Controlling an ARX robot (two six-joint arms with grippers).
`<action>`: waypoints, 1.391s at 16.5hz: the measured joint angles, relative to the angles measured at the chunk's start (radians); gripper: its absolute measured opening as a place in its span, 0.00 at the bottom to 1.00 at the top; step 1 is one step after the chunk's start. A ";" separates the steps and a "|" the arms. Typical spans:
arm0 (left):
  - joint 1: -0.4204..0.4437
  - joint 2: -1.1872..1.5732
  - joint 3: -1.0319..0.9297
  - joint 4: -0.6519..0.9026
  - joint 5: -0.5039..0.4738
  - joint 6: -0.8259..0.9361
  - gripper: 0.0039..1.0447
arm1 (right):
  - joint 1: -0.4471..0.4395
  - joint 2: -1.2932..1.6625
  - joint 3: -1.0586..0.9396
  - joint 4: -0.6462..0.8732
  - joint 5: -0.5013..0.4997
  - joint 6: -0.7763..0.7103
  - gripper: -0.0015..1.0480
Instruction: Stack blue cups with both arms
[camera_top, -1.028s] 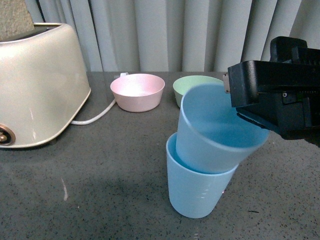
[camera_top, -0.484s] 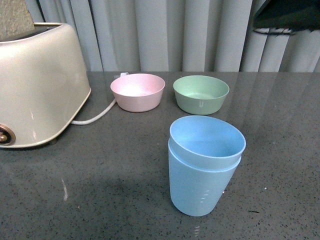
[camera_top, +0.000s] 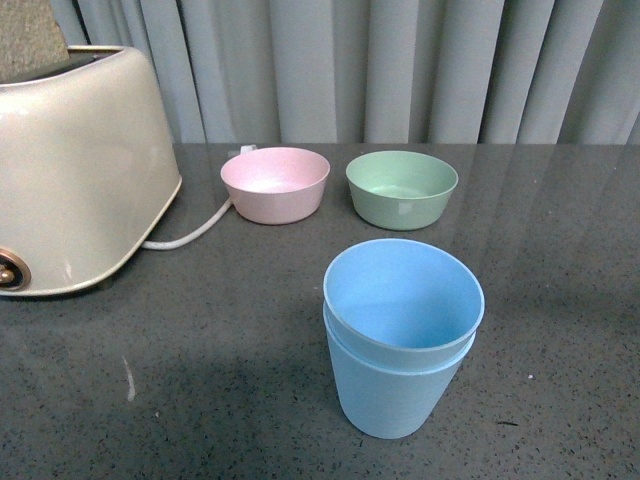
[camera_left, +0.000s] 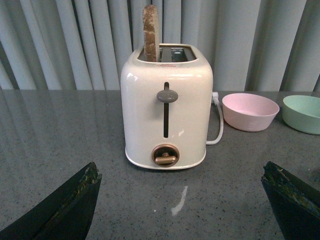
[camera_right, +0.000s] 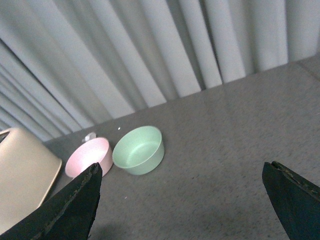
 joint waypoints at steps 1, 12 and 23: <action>0.000 0.000 0.000 0.000 0.000 0.000 0.94 | 0.000 -0.059 -0.059 0.053 0.043 -0.020 0.94; 0.000 0.000 0.000 0.000 0.000 0.000 0.94 | -0.063 -0.513 -0.409 0.037 0.055 -0.375 0.02; 0.000 0.000 0.000 0.001 0.000 0.000 0.94 | -0.063 -0.756 -0.480 -0.124 0.055 -0.381 0.02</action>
